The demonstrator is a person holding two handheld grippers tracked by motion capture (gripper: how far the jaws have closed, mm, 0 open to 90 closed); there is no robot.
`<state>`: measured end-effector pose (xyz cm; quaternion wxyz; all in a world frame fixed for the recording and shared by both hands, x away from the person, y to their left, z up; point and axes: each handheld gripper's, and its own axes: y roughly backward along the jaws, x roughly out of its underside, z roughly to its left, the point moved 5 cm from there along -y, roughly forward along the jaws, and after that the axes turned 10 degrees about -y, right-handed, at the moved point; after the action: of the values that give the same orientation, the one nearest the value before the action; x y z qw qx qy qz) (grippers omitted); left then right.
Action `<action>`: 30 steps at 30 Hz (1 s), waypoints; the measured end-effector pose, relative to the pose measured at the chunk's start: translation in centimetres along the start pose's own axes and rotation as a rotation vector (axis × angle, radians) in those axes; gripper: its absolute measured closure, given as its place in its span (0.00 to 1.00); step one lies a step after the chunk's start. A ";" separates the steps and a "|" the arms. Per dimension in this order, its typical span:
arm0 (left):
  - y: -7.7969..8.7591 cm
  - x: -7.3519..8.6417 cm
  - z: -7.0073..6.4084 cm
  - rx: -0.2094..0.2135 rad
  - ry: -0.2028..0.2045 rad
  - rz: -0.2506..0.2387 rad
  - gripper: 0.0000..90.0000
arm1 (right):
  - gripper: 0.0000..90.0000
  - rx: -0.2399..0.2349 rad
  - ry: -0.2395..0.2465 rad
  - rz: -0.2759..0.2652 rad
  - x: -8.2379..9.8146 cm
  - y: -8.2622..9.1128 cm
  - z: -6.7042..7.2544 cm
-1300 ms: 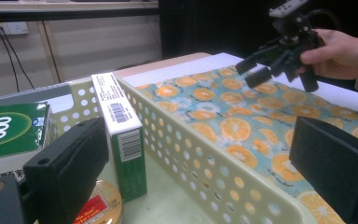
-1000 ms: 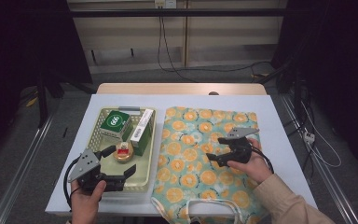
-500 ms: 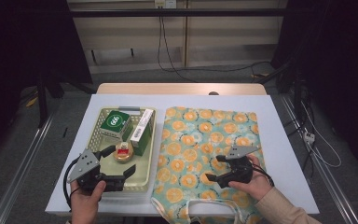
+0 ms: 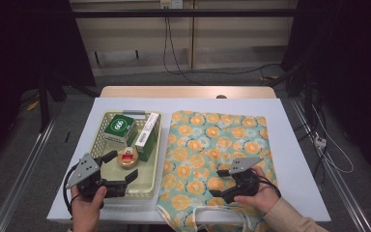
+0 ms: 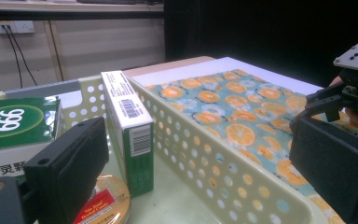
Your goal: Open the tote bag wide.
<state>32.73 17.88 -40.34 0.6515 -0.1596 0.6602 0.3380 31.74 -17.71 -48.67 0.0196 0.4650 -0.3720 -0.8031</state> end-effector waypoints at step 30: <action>0.1 0.1 0.2 -0.008 0.003 0.005 0.05 | 0.58 -0.100 0.225 0.076 1.7 -1.0 4.6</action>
<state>32.76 18.10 -40.42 0.6489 -0.1609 0.6603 0.3421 27.61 -14.95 -49.17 0.1148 0.5363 -0.3442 -0.7621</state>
